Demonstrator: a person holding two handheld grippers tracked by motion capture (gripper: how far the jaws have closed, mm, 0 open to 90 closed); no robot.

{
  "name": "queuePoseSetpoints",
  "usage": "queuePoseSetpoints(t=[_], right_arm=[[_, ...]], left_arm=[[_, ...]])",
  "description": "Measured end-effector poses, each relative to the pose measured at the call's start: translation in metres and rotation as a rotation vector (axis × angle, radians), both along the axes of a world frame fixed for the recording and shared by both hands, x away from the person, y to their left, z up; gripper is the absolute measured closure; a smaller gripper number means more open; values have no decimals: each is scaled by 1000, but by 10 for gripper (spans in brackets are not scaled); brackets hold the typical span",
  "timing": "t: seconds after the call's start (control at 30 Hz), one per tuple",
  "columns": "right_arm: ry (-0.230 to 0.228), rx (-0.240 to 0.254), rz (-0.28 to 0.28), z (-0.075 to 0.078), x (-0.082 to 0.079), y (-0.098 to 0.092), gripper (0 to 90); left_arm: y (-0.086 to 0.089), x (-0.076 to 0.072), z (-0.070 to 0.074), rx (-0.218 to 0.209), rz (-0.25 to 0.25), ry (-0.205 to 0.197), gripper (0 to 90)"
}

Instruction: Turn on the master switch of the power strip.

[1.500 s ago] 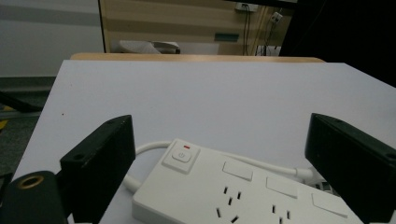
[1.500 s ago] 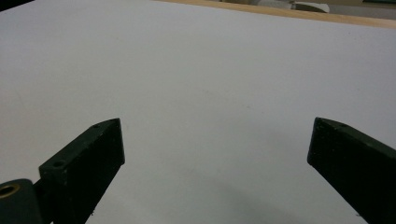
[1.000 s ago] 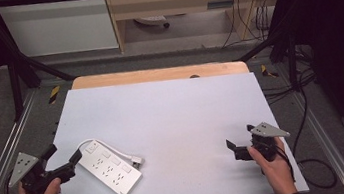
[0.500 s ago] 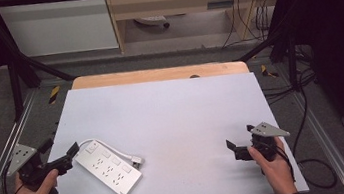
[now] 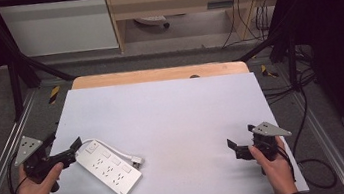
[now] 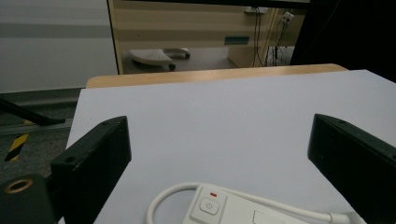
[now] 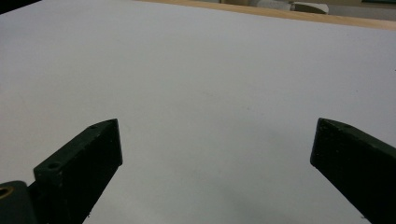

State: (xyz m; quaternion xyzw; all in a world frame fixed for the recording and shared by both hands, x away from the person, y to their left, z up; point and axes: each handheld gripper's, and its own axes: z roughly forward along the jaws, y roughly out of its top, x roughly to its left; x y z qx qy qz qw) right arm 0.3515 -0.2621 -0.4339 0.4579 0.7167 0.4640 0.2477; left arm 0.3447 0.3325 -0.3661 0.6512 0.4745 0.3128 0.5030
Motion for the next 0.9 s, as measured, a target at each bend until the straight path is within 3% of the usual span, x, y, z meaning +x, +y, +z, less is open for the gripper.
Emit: queuePoseSetpoints(t=[0.5, 0.9], right_arm=[[8, 17, -12, -1, 1, -2, 26], [13, 23, -15, -2, 1, -3, 26]], left_arm=[[-14, 28, 3, 43, 31, 34, 69], [-25, 45, -8, 76, -11, 76, 96]])
